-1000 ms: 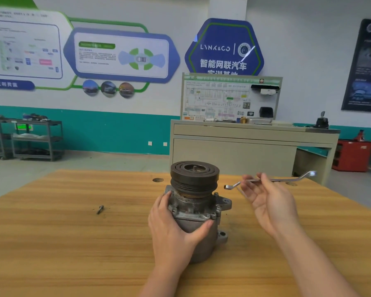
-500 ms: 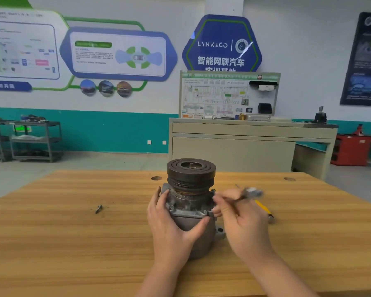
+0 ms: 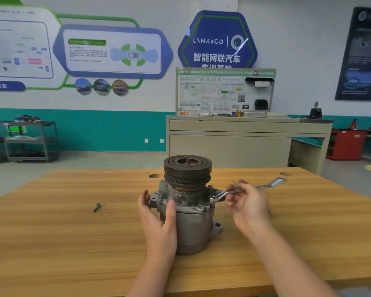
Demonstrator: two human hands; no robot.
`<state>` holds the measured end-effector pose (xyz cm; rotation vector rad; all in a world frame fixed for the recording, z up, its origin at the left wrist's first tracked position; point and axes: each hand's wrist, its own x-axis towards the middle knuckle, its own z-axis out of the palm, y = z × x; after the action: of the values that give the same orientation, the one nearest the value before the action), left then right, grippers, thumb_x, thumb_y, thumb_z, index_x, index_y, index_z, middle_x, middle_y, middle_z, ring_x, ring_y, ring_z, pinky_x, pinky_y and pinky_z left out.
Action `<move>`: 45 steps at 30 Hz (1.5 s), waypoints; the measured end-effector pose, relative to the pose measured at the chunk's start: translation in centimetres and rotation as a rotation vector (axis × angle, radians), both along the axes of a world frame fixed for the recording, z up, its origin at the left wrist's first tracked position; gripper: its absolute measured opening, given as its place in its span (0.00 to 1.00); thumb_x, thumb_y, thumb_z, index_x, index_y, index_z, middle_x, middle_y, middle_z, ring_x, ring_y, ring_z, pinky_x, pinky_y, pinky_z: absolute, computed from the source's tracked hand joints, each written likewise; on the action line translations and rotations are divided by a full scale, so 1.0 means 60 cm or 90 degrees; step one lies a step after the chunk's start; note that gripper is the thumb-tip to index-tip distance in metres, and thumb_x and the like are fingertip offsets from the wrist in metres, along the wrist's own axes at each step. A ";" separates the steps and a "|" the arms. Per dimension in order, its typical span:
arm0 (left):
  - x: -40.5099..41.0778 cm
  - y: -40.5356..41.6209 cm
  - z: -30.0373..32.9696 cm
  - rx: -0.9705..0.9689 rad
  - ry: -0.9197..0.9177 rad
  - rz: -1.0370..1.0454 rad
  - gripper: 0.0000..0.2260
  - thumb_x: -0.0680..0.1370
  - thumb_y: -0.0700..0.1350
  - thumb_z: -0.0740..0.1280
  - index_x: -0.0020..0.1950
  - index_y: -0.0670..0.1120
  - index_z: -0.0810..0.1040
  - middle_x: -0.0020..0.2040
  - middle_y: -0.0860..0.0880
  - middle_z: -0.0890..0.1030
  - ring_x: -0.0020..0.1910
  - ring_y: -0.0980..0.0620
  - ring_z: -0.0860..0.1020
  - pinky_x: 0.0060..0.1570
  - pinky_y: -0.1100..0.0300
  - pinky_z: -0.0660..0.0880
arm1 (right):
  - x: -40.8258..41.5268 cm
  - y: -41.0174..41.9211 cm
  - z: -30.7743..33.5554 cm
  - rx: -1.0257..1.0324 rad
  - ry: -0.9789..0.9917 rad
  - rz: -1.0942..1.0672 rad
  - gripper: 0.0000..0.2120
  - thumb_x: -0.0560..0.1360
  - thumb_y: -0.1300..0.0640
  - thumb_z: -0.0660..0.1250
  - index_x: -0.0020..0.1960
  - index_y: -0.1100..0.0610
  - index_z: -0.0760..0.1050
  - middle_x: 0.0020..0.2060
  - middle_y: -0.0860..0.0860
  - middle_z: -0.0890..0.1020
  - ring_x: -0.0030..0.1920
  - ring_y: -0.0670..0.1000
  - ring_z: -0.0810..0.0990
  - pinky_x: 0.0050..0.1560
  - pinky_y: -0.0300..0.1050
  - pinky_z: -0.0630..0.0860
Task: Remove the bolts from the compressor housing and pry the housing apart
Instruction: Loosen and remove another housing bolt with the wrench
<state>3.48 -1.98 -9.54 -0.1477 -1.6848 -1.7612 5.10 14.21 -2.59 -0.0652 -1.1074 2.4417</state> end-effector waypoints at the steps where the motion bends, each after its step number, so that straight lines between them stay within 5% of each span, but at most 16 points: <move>1: -0.003 -0.001 -0.001 0.018 -0.008 -0.023 0.37 0.72 0.66 0.65 0.75 0.49 0.59 0.72 0.50 0.68 0.70 0.55 0.67 0.65 0.71 0.62 | -0.003 0.007 0.007 -0.021 -0.016 0.051 0.08 0.82 0.65 0.52 0.47 0.58 0.67 0.27 0.56 0.79 0.23 0.49 0.73 0.21 0.37 0.68; 4: -0.013 -0.002 -0.003 0.043 -0.020 -0.070 0.33 0.74 0.61 0.67 0.74 0.49 0.61 0.71 0.47 0.70 0.70 0.52 0.69 0.68 0.62 0.65 | 0.001 0.019 0.013 -0.042 0.087 0.080 0.10 0.84 0.59 0.53 0.47 0.59 0.69 0.32 0.57 0.82 0.29 0.51 0.80 0.29 0.40 0.78; 7: -0.015 -0.004 -0.005 0.043 -0.024 -0.091 0.37 0.68 0.62 0.68 0.73 0.48 0.64 0.69 0.48 0.72 0.69 0.52 0.71 0.70 0.56 0.66 | 0.014 0.017 0.006 0.113 0.165 -0.014 0.12 0.84 0.57 0.53 0.48 0.60 0.70 0.36 0.57 0.84 0.33 0.54 0.83 0.35 0.43 0.80; 11: -0.011 -0.006 -0.002 0.068 -0.022 -0.114 0.23 0.72 0.58 0.72 0.63 0.56 0.68 0.60 0.53 0.77 0.56 0.66 0.77 0.58 0.68 0.73 | 0.031 0.000 -0.010 0.369 0.204 -0.148 0.09 0.80 0.53 0.57 0.46 0.57 0.71 0.40 0.55 0.84 0.35 0.55 0.84 0.36 0.42 0.81; 14: -0.009 -0.008 0.000 0.089 -0.022 -0.135 0.23 0.68 0.56 0.69 0.61 0.56 0.69 0.58 0.55 0.78 0.50 0.71 0.78 0.47 0.76 0.73 | 0.036 -0.006 -0.016 0.479 0.253 -0.217 0.09 0.78 0.51 0.58 0.45 0.55 0.72 0.41 0.52 0.83 0.35 0.51 0.84 0.36 0.43 0.81; 18: -0.008 -0.009 0.003 0.100 -0.014 -0.144 0.23 0.68 0.55 0.70 0.60 0.56 0.69 0.57 0.55 0.77 0.49 0.71 0.78 0.44 0.77 0.72 | 0.038 -0.013 -0.030 0.679 0.344 -0.354 0.19 0.81 0.46 0.56 0.45 0.60 0.76 0.34 0.47 0.82 0.36 0.42 0.82 0.39 0.38 0.79; 22: -0.005 -0.010 0.004 0.086 -0.015 -0.140 0.24 0.68 0.56 0.69 0.62 0.56 0.68 0.57 0.55 0.77 0.51 0.69 0.78 0.48 0.73 0.73 | 0.040 -0.034 -0.053 0.863 0.445 -0.480 0.22 0.82 0.47 0.56 0.47 0.63 0.78 0.39 0.53 0.81 0.41 0.46 0.79 0.45 0.33 0.75; 25: -0.003 -0.010 0.004 0.084 -0.024 -0.135 0.25 0.68 0.57 0.69 0.62 0.56 0.67 0.58 0.55 0.77 0.54 0.65 0.77 0.51 0.69 0.72 | 0.037 -0.036 -0.075 0.743 0.443 -0.424 0.15 0.83 0.49 0.54 0.53 0.58 0.74 0.44 0.48 0.80 0.41 0.45 0.79 0.45 0.33 0.76; 30: -0.004 -0.009 0.004 0.082 -0.035 -0.129 0.17 0.74 0.51 0.70 0.60 0.59 0.68 0.58 0.56 0.77 0.52 0.66 0.77 0.49 0.71 0.72 | 0.015 -0.025 -0.035 0.184 0.182 -0.203 0.08 0.83 0.60 0.51 0.47 0.53 0.64 0.31 0.54 0.82 0.22 0.49 0.70 0.23 0.37 0.66; 33: -0.006 -0.009 0.002 0.079 -0.041 -0.126 0.16 0.77 0.48 0.70 0.60 0.59 0.68 0.58 0.56 0.77 0.53 0.65 0.78 0.49 0.69 0.73 | -0.014 0.003 0.004 0.034 -0.020 -0.012 0.08 0.83 0.63 0.51 0.47 0.57 0.65 0.25 0.55 0.79 0.20 0.48 0.69 0.19 0.37 0.64; 36: -0.006 -0.009 0.002 0.079 -0.044 -0.129 0.18 0.76 0.49 0.69 0.62 0.59 0.67 0.58 0.56 0.77 0.51 0.68 0.77 0.49 0.69 0.73 | -0.013 0.026 0.019 -0.069 -0.020 0.094 0.09 0.84 0.60 0.53 0.46 0.59 0.68 0.28 0.57 0.81 0.24 0.49 0.76 0.24 0.37 0.73; 39: -0.005 -0.009 0.005 0.081 -0.040 -0.130 0.19 0.74 0.52 0.69 0.62 0.58 0.67 0.59 0.54 0.77 0.55 0.65 0.77 0.54 0.66 0.73 | 0.005 0.028 0.013 -0.032 0.077 0.057 0.10 0.84 0.58 0.52 0.48 0.59 0.69 0.34 0.59 0.83 0.31 0.52 0.82 0.32 0.41 0.79; 42: -0.003 -0.010 0.006 0.074 -0.043 -0.135 0.25 0.71 0.59 0.70 0.64 0.56 0.67 0.60 0.52 0.76 0.59 0.57 0.76 0.61 0.56 0.73 | 0.027 0.012 -0.002 0.155 0.137 -0.060 0.09 0.84 0.58 0.53 0.48 0.59 0.68 0.35 0.57 0.83 0.32 0.53 0.82 0.34 0.42 0.80; 45: -0.001 -0.010 0.007 0.066 -0.043 -0.134 0.25 0.72 0.63 0.71 0.64 0.58 0.66 0.60 0.53 0.76 0.59 0.57 0.76 0.61 0.57 0.73 | 0.042 -0.001 -0.007 0.311 0.189 -0.164 0.07 0.83 0.58 0.54 0.48 0.56 0.69 0.39 0.56 0.84 0.33 0.53 0.83 0.35 0.42 0.81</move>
<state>3.43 -2.60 -9.13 -0.2280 -1.6705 -2.0248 7.64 14.14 -3.02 0.2805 -1.4184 1.8298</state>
